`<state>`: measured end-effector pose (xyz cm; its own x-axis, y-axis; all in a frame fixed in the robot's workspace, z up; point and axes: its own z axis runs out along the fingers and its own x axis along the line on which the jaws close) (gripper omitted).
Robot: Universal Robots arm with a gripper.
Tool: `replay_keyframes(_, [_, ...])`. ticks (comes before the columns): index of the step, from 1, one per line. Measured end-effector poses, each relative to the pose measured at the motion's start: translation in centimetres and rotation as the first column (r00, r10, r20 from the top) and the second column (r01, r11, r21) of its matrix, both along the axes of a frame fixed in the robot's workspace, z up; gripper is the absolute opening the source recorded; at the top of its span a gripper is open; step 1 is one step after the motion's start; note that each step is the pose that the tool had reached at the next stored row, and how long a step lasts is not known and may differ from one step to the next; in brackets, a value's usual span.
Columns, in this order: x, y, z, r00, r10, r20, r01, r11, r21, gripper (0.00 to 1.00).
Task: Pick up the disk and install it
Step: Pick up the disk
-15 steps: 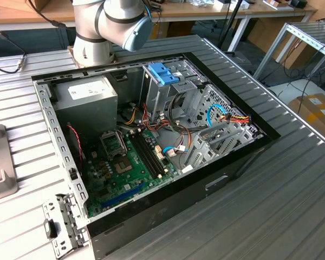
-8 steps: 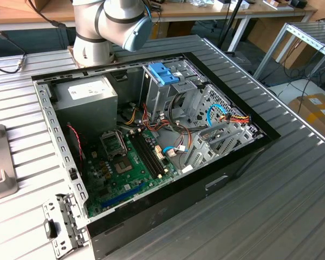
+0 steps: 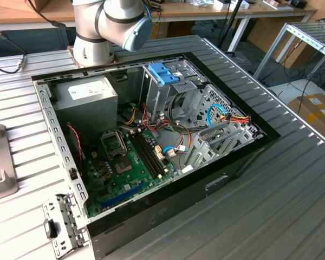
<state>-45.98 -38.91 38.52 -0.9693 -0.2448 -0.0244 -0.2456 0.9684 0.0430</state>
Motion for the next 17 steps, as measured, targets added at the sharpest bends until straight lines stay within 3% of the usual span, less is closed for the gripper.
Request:
replay_keyframes(10, [0.00,0.00,-0.01,0.9967,0.082,0.0000,-0.082,0.9967,0.0000,0.10])
replay_keyframes(17, [0.00,0.00,-0.01,0.9909,0.135,0.0000,-0.135,0.9909,0.0000,0.10])
